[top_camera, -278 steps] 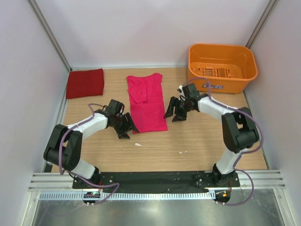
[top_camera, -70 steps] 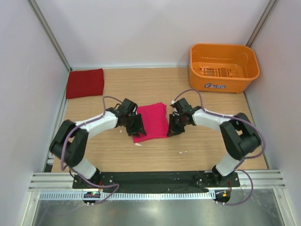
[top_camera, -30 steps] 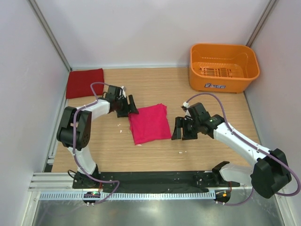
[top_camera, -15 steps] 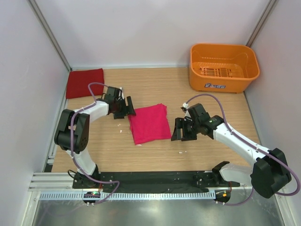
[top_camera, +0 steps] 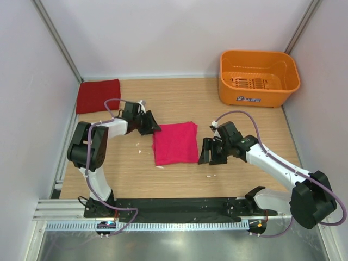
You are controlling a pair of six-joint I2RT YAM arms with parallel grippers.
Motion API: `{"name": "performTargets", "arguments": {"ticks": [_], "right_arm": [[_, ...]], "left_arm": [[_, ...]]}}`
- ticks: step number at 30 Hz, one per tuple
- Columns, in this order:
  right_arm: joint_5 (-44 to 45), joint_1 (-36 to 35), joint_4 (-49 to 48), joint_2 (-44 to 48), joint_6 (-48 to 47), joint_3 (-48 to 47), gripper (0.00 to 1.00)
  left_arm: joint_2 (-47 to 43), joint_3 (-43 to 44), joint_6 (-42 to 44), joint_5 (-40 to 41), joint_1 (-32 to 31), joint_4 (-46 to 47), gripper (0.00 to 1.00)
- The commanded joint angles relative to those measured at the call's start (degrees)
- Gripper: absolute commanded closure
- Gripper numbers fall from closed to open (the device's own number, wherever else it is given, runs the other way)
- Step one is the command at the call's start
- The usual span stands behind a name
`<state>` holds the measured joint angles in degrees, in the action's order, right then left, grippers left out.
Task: Fold and stack the t-shirts
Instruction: Neatly place the folded tshirt to the corner
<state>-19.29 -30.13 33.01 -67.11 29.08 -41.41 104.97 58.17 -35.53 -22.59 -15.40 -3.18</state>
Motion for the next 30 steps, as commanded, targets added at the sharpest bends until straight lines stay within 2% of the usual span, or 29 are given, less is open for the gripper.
{"name": "performTargets", "arguments": {"ticks": [1, 2, 6, 11, 16, 22, 27, 30], "right_arm": [[-0.8, 0.2, -1.8, 1.9, 0.9, 0.5, 0.33], [-0.7, 0.2, -1.7, 2.0, 0.9, 0.6, 0.33], [0.1, 0.2, -1.1, 2.5, 0.8, 0.9, 0.34], [0.4, 0.2, -0.2, 2.5, 0.5, 0.5, 0.34], [0.3, 0.2, 0.6, 3.0, 0.5, 0.4, 0.34], [-0.6, 0.2, 1.1, 3.1, 0.8, 1.2, 0.34], [-1.0, 0.2, 2.1, 2.5, 0.7, 1.1, 0.35], [-1.2, 0.3, 2.4, 1.9, 0.4, 1.3, 0.35]], "left_arm": [[3.6, -3.2, -3.1, -2.7, -0.1, 5.6, 0.54], [3.8, -3.8, -3.9, -3.3, -0.1, 7.2, 0.69], [3.4, -5.6, -6.3, -3.5, -0.1, 13.3, 1.00], [-0.3, -3.7, -2.8, -3.3, 0.0, 12.5, 1.00], [-6.3, 1.2, 4.7, 2.0, 0.1, -0.2, 1.00], [-5.9, 12.5, 15.2, 7.8, 0.6, -16.2, 1.00], [-5.5, 20.6, 23.4, 20.0, 1.9, -25.8, 1.00], [-5.0, 23.6, 26.9, 23.4, 3.3, -26.7, 1.00]]}}
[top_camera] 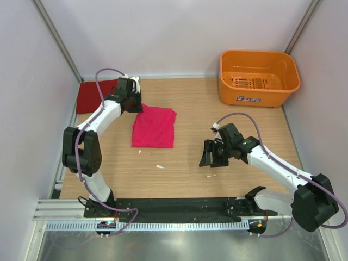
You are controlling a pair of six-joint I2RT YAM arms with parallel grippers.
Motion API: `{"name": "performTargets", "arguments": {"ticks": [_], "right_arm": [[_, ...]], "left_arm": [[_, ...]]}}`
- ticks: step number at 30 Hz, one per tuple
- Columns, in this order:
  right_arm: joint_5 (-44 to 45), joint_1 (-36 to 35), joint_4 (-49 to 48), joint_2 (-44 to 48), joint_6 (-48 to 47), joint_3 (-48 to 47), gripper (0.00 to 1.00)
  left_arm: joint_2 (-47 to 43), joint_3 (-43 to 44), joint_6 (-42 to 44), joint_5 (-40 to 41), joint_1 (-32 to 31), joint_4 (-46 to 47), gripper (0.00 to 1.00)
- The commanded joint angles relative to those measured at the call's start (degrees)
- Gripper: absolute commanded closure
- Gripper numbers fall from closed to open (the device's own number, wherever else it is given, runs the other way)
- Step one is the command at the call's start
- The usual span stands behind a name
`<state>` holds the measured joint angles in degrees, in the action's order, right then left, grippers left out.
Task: Fold and stack the t-shirts
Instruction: Neatly place the folded tshirt to the corner
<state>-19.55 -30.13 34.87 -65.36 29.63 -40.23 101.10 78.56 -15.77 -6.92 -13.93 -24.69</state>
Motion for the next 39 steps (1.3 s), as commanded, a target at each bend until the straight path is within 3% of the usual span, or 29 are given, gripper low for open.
{"name": "performTargets", "arguments": {"ticks": [1, 7, 16, 28, 34, 39], "right_arm": [[-1.0, 0.2, 0.6, -0.1, -0.3, 0.3, 0.35], [-1.1, 0.2, 1.5, -1.3, -1.7, 0.9, 0.35], [-2.3, 0.2, 1.4, -5.8, -4.3, -1.7, 0.35], [-4.7, 2.1, -0.6, -10.7, -5.5, -1.3, 0.36], [-5.9, 4.3, -0.9, -11.4, -5.9, -1.2, 0.36], [-6.6, 6.2, -0.9, -12.2, -6.2, -1.3, 0.36]], "left_arm": [[-0.9, 4.7, 8.2, 10.8, 2.0, -5.3, 1.00], [2.3, 10.3, 14.4, 15.8, 4.2, -5.6, 1.00], [8.0, 25.8, 22.1, 24.5, 5.9, -9.4, 1.00], [17.6, 41.6, 26.0, 24.1, 9.0, -7.3, 1.00], [21.8, 51.7, 28.7, 24.3, 9.5, -11.6, 1.00], [20.2, 50.8, 29.6, 24.7, 9.9, -12.6, 1.00]]}}
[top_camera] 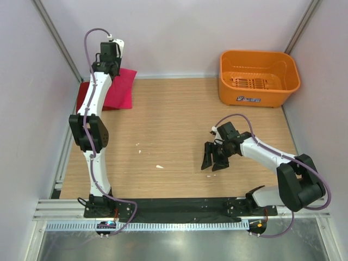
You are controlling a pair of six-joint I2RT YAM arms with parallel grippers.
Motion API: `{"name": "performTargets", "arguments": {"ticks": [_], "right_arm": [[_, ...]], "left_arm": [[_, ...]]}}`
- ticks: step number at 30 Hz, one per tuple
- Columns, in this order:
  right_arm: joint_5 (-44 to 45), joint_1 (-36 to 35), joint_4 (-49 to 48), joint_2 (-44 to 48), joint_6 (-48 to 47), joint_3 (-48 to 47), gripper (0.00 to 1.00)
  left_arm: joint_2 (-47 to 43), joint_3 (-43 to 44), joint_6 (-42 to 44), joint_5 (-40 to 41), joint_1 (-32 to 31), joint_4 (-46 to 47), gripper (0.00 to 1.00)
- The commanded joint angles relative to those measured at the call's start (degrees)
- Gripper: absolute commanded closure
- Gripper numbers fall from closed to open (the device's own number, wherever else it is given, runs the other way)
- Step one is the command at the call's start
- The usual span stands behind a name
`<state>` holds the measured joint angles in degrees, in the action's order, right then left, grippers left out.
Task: Fold and stack the t-shirts
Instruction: Neatly place the folded tshirt to the corner
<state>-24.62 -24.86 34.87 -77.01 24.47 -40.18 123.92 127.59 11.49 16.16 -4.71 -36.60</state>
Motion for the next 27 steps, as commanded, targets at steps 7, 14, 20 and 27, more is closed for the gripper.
{"name": "performTargets", "arguments": {"ticks": [7, 14, 20, 27], "right_arm": [[-2.2, 2.6, -1.0, -1.5, -1.2, -1.6, 0.36], [-2.7, 2.8, -1.6, -2.8, -1.4, -1.9, 0.37], [-3.2, 2.9, -1.6, -2.9, -1.6, -1.8, 0.37], [-3.6, 2.8, -1.2, -2.3, -1.7, -1.7, 0.37]], "left_arm": [[-6.8, -0.3, 3.5, 1.9, 2.3, -1.0, 1.00], [-10.4, -2.7, 4.4, 2.0, 3.3, 0.2, 1.00], [-9.4, -2.8, 3.9, 1.2, 4.0, 0.6, 1.00], [-6.1, -0.5, 4.1, 0.1, 4.4, 1.2, 1.00]]}}
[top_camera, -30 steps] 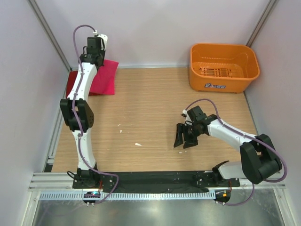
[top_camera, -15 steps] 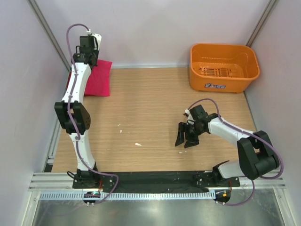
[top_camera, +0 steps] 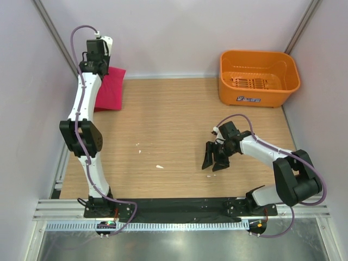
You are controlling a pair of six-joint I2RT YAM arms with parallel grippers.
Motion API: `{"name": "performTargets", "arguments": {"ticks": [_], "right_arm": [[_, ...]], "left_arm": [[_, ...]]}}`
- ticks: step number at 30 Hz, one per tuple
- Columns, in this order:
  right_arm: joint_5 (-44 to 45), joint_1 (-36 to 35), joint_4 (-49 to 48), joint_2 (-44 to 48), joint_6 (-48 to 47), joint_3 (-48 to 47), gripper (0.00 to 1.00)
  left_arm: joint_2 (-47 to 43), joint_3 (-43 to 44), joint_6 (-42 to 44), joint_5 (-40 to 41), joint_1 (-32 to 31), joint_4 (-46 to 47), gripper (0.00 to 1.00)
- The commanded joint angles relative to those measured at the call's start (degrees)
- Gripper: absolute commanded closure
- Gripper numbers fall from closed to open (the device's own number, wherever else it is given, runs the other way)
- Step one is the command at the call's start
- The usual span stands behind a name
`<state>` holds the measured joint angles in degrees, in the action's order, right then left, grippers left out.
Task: Fold and stack the t-shirts
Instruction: Neatly place the folded tshirt to the corner
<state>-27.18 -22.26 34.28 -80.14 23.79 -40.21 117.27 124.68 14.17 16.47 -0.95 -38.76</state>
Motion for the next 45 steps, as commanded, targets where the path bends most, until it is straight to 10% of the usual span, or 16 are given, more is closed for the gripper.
{"name": "performTargets", "arguments": {"ticks": [1, 25, 29, 32, 45], "right_arm": [[-1.2, 0.3, -0.5, 0.9, -1.0, -1.5, 0.37], [2.4, 1.8, -0.1, -7.4, -0.4, -3.2, 0.38], [4.3, 1.9, -0.6, -7.5, -0.1, -2.6, 0.38], [4.6, 1.8, 0.8, -7.5, 0.1, -3.6, 0.38], [6.3, 1.9, 4.2, 0.2, 1.4, -8.2, 0.37]], "left_arm": [[1.0, 2.4, 1.4, -0.2, 0.8, 3.6, 1.00], [24.9, 13.6, 3.7, 3.7, 8.1, 18.0, 1.00], [32.0, 21.1, 2.1, 8.2, 10.1, 22.6, 0.44], [32.2, 21.3, 4.5, 15.5, 9.2, 28.1, 0.22], [5.8, 2.4, -9.9, 7.3, -1.3, 9.8, 0.00]]}}
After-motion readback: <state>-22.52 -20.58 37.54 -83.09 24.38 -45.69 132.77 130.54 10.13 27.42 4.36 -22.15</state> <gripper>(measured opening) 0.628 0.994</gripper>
